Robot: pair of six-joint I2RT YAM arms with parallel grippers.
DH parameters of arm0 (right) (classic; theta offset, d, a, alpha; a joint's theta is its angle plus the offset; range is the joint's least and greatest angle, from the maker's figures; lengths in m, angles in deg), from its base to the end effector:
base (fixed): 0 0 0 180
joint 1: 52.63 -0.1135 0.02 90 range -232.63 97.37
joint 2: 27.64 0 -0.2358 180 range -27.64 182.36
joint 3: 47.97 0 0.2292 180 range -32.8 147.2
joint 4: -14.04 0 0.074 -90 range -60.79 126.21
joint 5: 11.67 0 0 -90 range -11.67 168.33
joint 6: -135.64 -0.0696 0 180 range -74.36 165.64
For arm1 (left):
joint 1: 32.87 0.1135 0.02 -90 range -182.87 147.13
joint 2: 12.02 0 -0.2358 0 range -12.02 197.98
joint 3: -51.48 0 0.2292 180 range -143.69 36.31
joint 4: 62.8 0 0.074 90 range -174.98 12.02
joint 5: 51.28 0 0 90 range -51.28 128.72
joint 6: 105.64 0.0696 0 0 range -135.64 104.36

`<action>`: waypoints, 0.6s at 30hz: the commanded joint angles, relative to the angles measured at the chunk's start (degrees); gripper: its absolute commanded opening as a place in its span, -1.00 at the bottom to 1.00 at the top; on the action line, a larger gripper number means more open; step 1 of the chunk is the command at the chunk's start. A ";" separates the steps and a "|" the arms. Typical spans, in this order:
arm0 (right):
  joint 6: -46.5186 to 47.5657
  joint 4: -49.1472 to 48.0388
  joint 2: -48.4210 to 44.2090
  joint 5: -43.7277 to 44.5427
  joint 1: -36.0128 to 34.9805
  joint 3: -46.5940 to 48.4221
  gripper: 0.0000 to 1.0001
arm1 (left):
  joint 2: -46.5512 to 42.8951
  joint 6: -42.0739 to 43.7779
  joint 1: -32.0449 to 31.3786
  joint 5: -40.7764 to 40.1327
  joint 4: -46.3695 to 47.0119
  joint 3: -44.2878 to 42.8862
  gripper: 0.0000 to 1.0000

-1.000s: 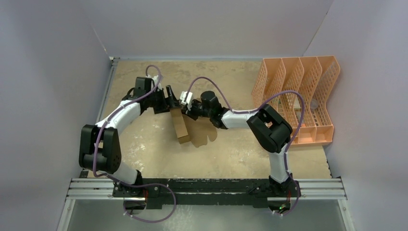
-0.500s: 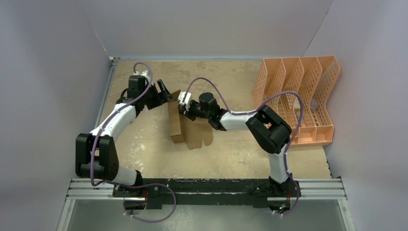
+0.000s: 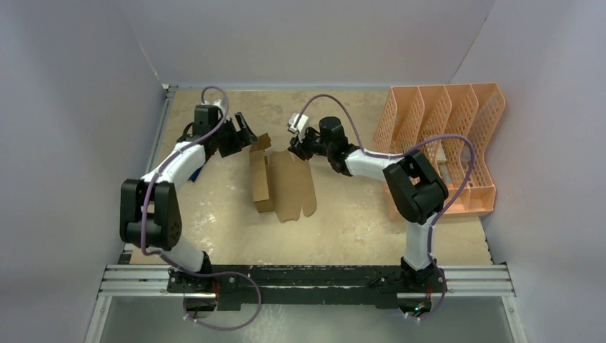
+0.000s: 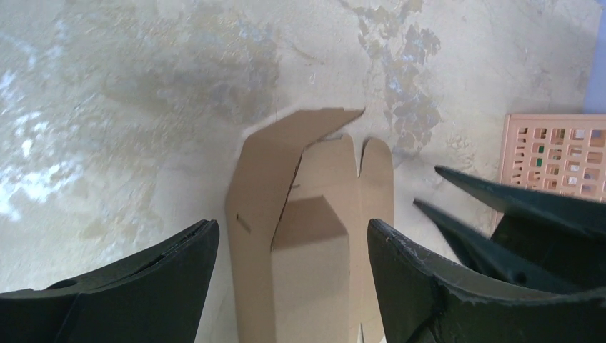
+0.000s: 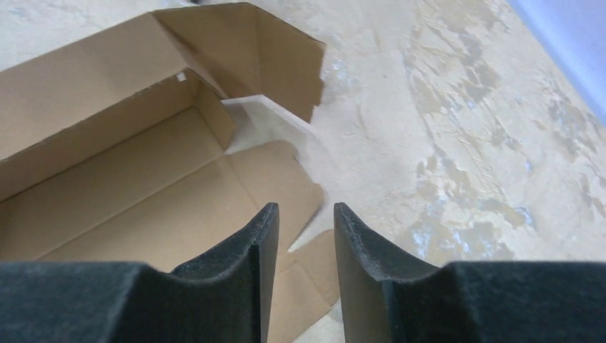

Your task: Fold the paper box

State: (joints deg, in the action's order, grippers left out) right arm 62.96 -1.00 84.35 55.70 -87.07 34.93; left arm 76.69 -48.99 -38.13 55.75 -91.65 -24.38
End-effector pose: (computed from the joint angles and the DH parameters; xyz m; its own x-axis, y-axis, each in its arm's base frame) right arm 0.3499 0.2724 0.1872 0.0559 -0.2948 -0.9539 -0.8518 0.4843 -0.1996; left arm 0.3398 -0.0518 0.2048 -0.7212 -0.4615 -0.5166 -0.1091 0.8121 -0.5732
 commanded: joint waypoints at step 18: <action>-0.53 -2.43 -11.46 6.61 -0.29 -12.93 0.16 | 23.41 12.03 -9.64 27.68 -0.81 -21.75 0.45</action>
State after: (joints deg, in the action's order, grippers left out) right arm 62.78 -0.11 79.96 58.21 -88.12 25.37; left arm 100.03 -41.20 -43.88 74.09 -90.97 -42.78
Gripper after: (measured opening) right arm 0.553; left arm 0.735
